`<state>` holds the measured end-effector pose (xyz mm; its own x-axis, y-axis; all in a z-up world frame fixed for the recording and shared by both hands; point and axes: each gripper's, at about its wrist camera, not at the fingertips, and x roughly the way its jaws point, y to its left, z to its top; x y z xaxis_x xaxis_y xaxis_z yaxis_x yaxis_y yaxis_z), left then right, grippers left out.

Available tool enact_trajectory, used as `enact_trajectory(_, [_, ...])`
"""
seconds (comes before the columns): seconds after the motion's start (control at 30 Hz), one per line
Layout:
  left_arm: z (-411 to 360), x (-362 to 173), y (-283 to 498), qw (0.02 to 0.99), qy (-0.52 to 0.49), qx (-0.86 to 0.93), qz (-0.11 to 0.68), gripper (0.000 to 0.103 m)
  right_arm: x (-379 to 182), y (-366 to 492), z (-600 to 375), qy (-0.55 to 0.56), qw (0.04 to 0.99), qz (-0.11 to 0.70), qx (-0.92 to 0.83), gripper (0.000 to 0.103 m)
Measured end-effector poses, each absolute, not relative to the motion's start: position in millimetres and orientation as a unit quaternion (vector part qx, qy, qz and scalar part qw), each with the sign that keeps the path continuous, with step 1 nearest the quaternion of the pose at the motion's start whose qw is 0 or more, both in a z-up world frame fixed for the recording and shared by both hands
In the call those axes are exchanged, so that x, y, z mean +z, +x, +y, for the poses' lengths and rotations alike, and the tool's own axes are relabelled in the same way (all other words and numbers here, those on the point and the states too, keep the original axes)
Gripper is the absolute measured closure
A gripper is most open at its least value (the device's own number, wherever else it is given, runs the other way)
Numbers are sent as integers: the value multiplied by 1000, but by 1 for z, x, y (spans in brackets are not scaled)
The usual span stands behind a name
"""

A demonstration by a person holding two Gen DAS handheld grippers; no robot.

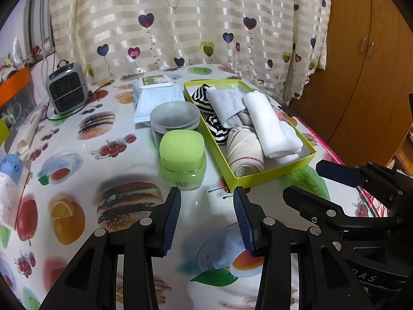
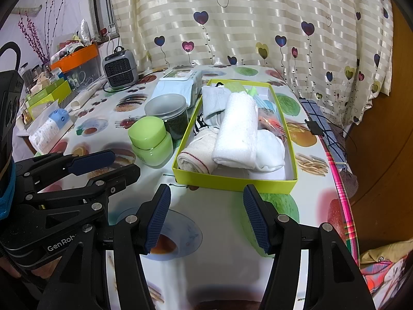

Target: Organize soft objects

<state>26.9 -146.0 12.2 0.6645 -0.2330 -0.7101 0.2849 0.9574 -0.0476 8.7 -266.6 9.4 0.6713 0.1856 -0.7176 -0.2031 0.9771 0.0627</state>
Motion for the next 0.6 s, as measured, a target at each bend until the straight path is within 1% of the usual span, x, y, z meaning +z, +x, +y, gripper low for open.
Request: enact_trajectory(0.6, [-146,11,28,911,33,-142,386,62,9,9,-267,-11,914,392,107,44])
